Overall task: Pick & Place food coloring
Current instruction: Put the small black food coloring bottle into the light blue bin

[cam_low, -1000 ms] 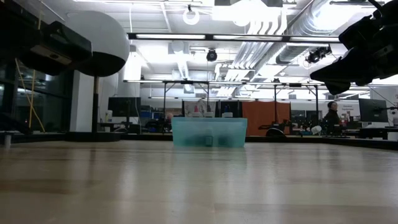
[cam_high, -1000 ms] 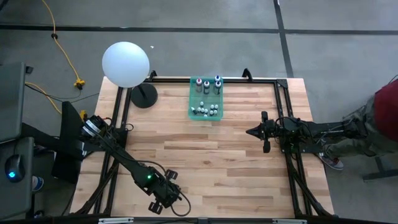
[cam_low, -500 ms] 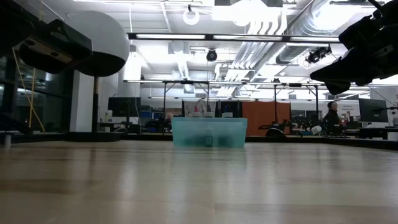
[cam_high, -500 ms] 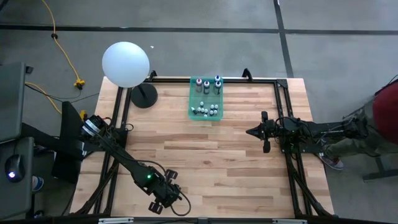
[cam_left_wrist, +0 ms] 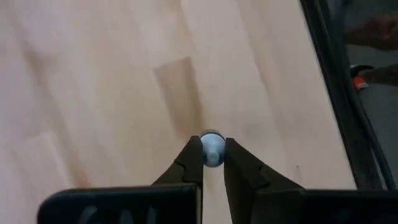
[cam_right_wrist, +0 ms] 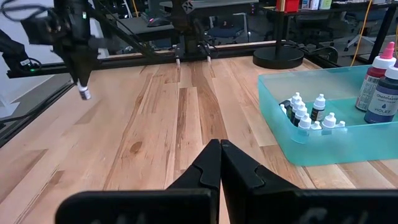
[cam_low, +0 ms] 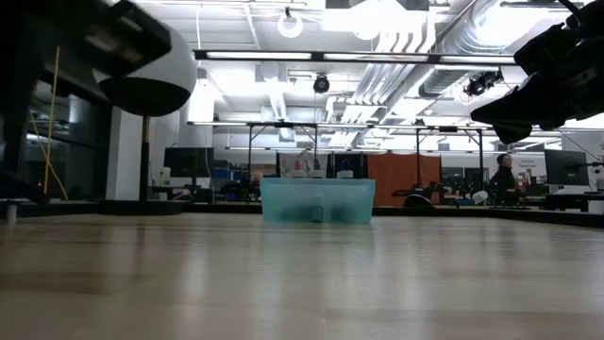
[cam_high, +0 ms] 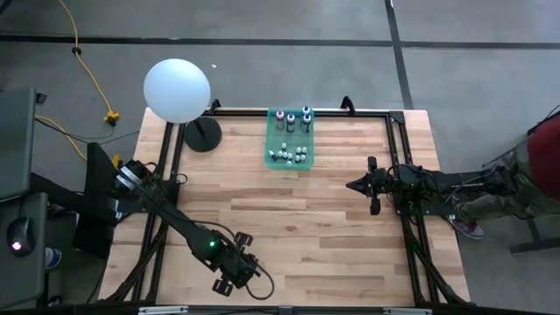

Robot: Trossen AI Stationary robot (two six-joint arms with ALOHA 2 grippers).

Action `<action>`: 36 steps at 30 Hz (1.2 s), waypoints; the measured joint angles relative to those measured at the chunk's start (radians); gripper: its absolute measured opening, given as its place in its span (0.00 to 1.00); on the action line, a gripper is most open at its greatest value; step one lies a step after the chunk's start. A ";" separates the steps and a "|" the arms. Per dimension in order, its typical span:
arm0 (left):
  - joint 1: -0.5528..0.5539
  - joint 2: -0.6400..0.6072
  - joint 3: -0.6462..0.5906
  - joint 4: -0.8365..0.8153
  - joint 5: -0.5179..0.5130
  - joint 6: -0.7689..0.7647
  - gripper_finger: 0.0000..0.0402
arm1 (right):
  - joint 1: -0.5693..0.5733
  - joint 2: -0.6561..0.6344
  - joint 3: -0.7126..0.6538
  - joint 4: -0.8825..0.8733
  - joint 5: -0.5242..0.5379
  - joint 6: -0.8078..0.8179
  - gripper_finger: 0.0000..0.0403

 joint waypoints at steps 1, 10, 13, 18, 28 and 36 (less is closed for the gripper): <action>0.005 -0.007 0.012 -0.025 -0.007 0.002 0.05 | 0.000 0.000 0.000 0.000 0.000 0.000 0.00; 0.076 -0.075 0.123 -0.080 0.000 0.008 0.05 | 0.000 0.000 0.000 0.000 0.000 0.000 0.00; 0.104 -0.109 0.146 -0.071 0.016 0.008 0.05 | 0.000 0.000 0.000 0.001 0.000 0.000 0.00; 0.163 -0.165 0.161 -0.083 -0.008 0.045 0.05 | 0.000 0.000 0.000 0.000 0.000 0.000 0.00; 0.346 -0.223 0.161 -0.032 -0.085 0.068 0.05 | 0.000 0.000 0.000 0.001 0.000 0.000 0.00; 0.517 -0.224 0.160 0.095 -0.085 0.053 0.07 | 0.000 0.000 0.000 0.000 0.000 0.000 0.00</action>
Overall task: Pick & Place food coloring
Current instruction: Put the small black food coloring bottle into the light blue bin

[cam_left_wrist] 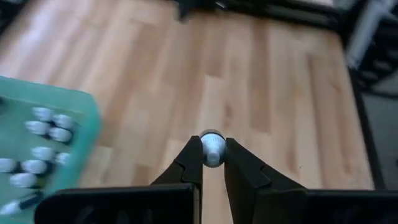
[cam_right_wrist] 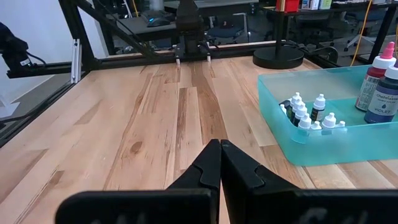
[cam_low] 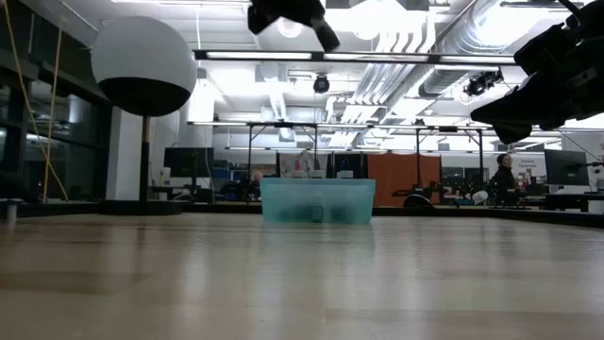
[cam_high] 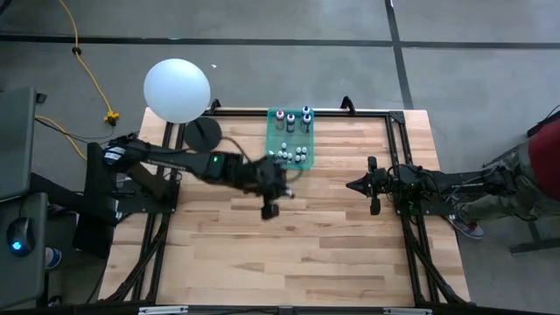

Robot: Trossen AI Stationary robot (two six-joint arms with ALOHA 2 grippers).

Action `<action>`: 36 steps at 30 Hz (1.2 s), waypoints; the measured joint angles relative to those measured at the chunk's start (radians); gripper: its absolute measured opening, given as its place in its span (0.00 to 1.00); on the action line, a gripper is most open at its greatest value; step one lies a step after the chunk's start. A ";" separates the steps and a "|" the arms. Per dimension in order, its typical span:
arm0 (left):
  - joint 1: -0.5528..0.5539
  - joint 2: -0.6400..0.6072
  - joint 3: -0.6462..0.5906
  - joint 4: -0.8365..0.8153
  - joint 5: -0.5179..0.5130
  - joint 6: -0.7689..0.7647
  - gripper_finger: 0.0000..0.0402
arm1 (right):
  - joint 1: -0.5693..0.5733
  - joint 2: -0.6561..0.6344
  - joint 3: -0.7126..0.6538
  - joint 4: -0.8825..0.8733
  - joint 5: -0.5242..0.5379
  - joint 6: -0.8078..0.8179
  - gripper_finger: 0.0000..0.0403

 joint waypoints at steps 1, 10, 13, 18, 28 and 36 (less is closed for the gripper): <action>0.023 0.000 0.000 0.010 -0.001 0.000 0.07 | 0.000 0.000 0.000 0.000 0.000 0.000 0.00; 0.224 0.008 0.000 0.067 -0.136 -0.013 0.07 | 0.000 0.000 0.000 0.000 0.000 0.000 0.00; 0.295 0.017 -0.001 0.059 -0.166 -0.038 0.07 | 0.000 0.000 0.000 0.000 0.000 0.000 0.00; 0.386 0.071 0.002 0.078 -0.172 -0.081 0.07 | 0.000 0.000 0.000 0.000 0.000 0.000 0.00; 0.449 0.296 0.261 -0.095 -0.143 -0.073 0.07 | 0.000 0.000 0.000 0.001 0.000 0.000 0.00; 0.456 0.473 0.437 -0.213 -0.100 -0.046 0.07 | 0.000 0.000 0.000 0.000 0.000 0.000 0.00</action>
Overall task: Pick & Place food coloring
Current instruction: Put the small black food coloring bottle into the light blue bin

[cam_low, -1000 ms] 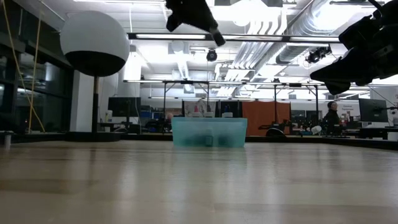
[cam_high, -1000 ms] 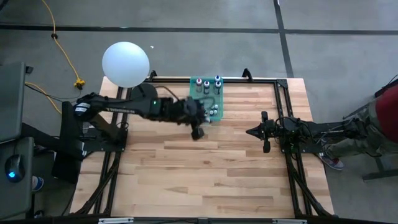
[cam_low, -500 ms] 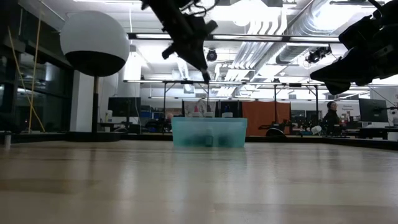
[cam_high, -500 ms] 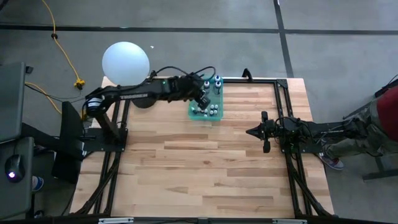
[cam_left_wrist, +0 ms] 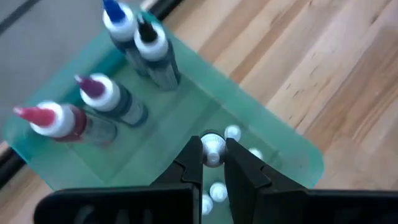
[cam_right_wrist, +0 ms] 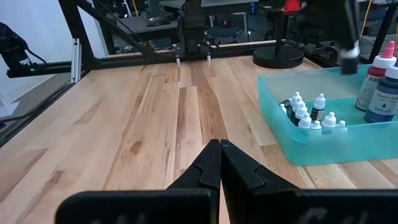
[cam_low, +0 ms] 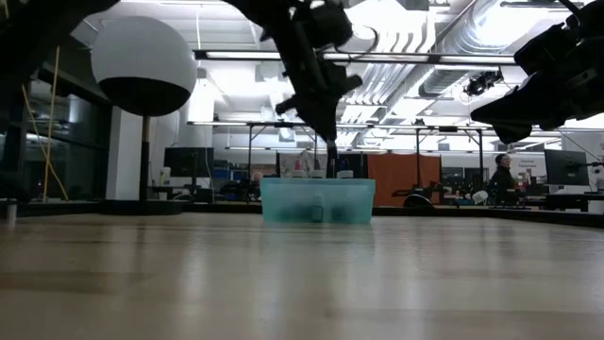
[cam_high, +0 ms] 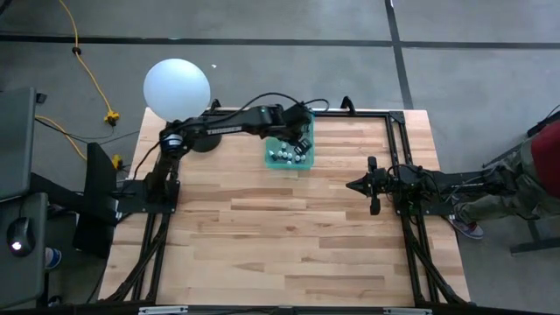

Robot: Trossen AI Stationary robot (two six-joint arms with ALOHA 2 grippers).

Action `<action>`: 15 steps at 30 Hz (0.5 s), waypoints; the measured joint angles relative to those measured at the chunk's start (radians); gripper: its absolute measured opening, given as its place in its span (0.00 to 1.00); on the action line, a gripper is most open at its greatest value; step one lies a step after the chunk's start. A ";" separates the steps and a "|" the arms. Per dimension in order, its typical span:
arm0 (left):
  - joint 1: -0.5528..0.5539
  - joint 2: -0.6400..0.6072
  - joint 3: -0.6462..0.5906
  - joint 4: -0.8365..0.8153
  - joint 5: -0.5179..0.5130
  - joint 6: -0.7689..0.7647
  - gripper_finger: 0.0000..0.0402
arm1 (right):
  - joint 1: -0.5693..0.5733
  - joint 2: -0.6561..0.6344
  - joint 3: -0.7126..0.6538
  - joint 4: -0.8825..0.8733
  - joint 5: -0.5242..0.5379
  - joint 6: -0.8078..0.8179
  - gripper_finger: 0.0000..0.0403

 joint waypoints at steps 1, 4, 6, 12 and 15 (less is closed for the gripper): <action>0.001 0.012 0.004 -0.008 0.004 -0.001 0.07 | 0.000 0.000 0.000 0.000 0.000 0.000 0.00; 0.001 0.040 0.006 -0.018 0.003 -0.008 0.07 | 0.000 0.000 0.000 0.000 0.000 0.000 0.00; 0.001 0.058 0.006 -0.030 0.005 -0.010 0.07 | 0.000 0.000 0.000 0.000 0.000 0.000 0.00; 0.001 0.081 0.005 -0.031 0.021 -0.034 0.07 | 0.000 0.000 0.000 0.000 0.000 0.000 0.00; 0.002 0.080 -0.019 -0.010 0.015 -0.042 0.07 | 0.000 0.000 0.000 0.000 0.000 0.000 0.00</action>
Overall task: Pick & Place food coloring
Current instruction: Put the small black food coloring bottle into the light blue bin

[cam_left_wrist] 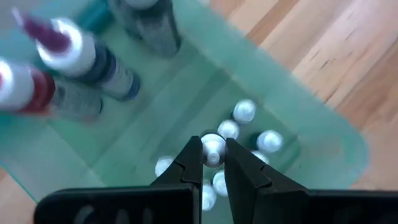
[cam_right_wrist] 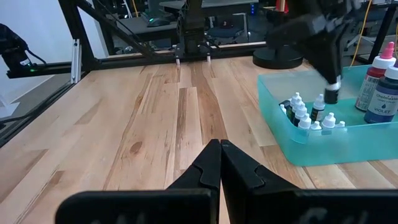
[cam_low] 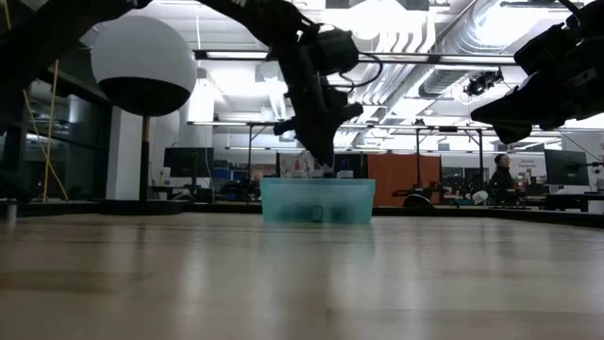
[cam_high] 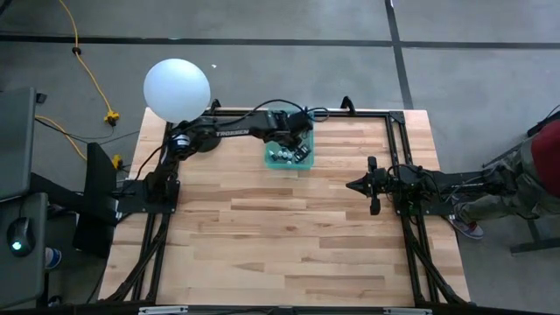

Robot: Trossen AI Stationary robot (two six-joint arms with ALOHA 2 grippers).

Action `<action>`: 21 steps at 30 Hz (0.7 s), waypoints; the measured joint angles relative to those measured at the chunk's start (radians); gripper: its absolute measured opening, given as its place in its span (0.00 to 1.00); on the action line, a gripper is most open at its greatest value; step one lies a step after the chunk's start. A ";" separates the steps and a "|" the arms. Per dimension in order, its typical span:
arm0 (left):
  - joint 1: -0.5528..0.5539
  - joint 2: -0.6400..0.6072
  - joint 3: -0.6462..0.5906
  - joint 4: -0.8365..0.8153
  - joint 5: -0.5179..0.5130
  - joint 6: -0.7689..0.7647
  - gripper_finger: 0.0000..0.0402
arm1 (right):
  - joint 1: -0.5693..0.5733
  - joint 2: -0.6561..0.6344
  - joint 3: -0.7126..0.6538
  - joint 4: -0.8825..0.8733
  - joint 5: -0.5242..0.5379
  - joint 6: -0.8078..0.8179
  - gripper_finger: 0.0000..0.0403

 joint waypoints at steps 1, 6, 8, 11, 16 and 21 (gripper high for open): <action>0.004 0.000 -0.010 -0.004 0.000 -0.010 0.07 | 0.000 0.000 0.000 0.000 0.000 0.000 0.00; 0.013 0.000 -0.058 0.011 0.005 -0.042 0.07 | 0.000 0.000 0.000 0.000 0.000 0.000 0.00; 0.013 0.001 -0.068 0.016 0.005 -0.044 0.07 | 0.000 0.000 0.000 0.000 0.000 0.000 0.00; 0.011 0.000 -0.074 0.034 0.006 -0.044 0.07 | 0.000 0.000 0.000 0.000 0.000 0.000 0.00; 0.011 0.025 -0.075 0.048 0.016 -0.047 0.07 | 0.000 0.000 0.000 0.000 0.000 0.000 0.00; 0.010 0.050 -0.077 0.045 0.034 -0.046 0.07 | 0.000 0.000 0.000 0.000 0.000 0.000 0.00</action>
